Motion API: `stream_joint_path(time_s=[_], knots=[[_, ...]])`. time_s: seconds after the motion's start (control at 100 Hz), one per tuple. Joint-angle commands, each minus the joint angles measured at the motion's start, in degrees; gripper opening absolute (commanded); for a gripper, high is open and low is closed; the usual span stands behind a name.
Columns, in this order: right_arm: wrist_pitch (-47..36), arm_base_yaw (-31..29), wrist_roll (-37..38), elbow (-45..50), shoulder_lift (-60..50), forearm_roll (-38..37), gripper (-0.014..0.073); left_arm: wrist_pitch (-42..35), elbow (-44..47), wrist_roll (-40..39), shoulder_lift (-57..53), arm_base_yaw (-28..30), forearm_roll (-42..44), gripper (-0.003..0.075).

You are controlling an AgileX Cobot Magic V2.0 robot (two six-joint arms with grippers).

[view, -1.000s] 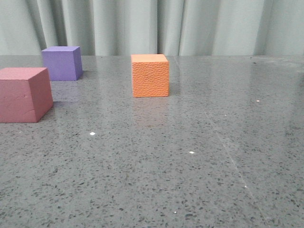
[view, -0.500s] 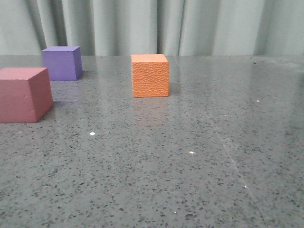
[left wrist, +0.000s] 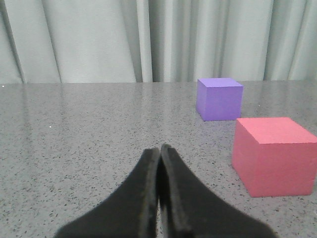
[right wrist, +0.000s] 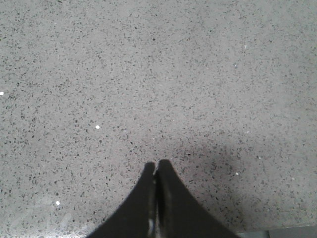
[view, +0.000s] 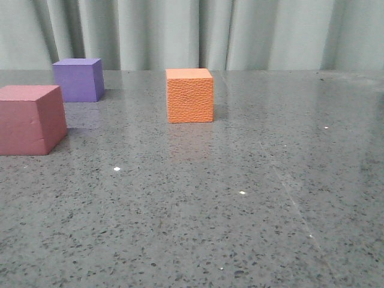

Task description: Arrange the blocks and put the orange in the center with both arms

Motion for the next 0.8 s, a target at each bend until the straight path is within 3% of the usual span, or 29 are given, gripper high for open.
stream_joint_path(time_s=[0.0, 0.29, 0.42, 0.63, 0.79], knots=[[-2.85, -0.27, -0.08, -1.20, 0.13, -1.37, -0.0120, -4.84, 3.12, -0.07, -1.83, 0.08, -0.45, -0.0019], [-5.61, -0.27, -0.08, -0.85, 0.13, -1.30, -0.0120, -4.84, 3.12, -0.07, -1.83, 0.08, -0.45, -0.0019], [-20.31, -0.27, -0.08, 3.46, -2.18, -1.11, -0.0120, -4.84, 3.12, -0.07, -1.83, 0.08, -0.45, -0.0019], [-46.43, -0.27, -0.08, 18.60, -11.51, -0.31, -0.0120, -4.84, 3.12, -0.07, -1.83, 0.08, -0.45, -0.0019], [-53.94, -1.93, -0.08, 29.66, -21.22, 2.07, -0.0120, -4.84, 3.12, -0.07, -1.83, 0.08, -0.45, -0.0019]])
